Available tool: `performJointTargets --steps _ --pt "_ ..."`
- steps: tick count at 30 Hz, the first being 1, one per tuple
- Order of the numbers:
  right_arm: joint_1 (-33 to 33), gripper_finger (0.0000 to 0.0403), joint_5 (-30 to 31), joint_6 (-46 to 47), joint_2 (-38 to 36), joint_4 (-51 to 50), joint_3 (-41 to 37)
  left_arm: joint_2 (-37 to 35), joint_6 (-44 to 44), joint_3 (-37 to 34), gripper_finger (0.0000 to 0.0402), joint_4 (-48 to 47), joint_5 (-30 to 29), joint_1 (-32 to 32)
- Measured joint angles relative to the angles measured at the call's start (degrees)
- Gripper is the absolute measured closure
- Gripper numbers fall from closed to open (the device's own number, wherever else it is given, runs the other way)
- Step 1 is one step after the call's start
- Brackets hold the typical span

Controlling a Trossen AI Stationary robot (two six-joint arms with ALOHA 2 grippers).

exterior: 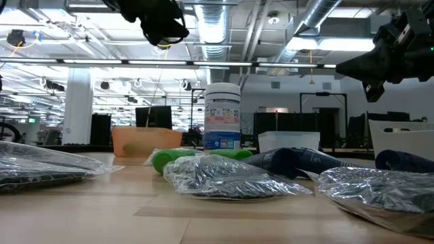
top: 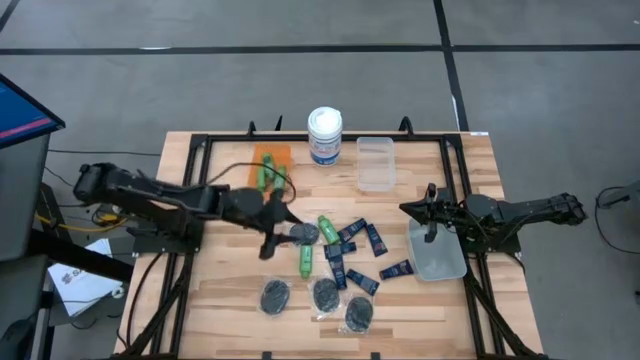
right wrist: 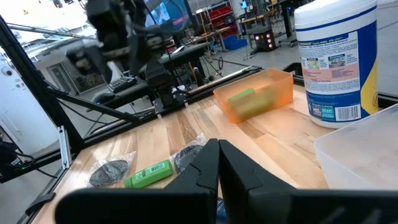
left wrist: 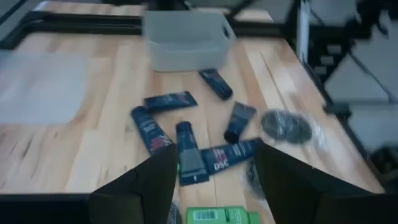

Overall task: Pick & Place Travel size toiletries
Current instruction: Put the green shampoo into the orange bin

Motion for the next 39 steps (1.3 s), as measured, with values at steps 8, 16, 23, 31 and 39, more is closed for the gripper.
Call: performJointTargets --steps 8,16,23,31,39 --pt "0.0 0.0403 0.0 0.0 0.0 0.0 0.0 9.2 9.6 0.9 0.016 1.8 1.6 -3.3" --pt "0.0 0.0403 0.0 0.0 0.0 0.0 0.0 18.6 10.9 7.5 0.0151 1.6 5.1 -1.9" --pt "0.0 0.0403 0.0 0.0 0.0 0.0 0.0 23.6 -4.4 10.2 0.0151 1.6 2.5 -2.0" --pt "0.0 0.0403 0.0 0.0 0.0 0.0 0.0 23.8 -29.0 10.2 0.0152 -3.9 -0.5 -5.4" --pt "0.0 0.0403 0.0 0.0 0.0 0.0 0.0 23.5 -50.1 10.2 0.0151 -8.9 -0.9 -7.8"
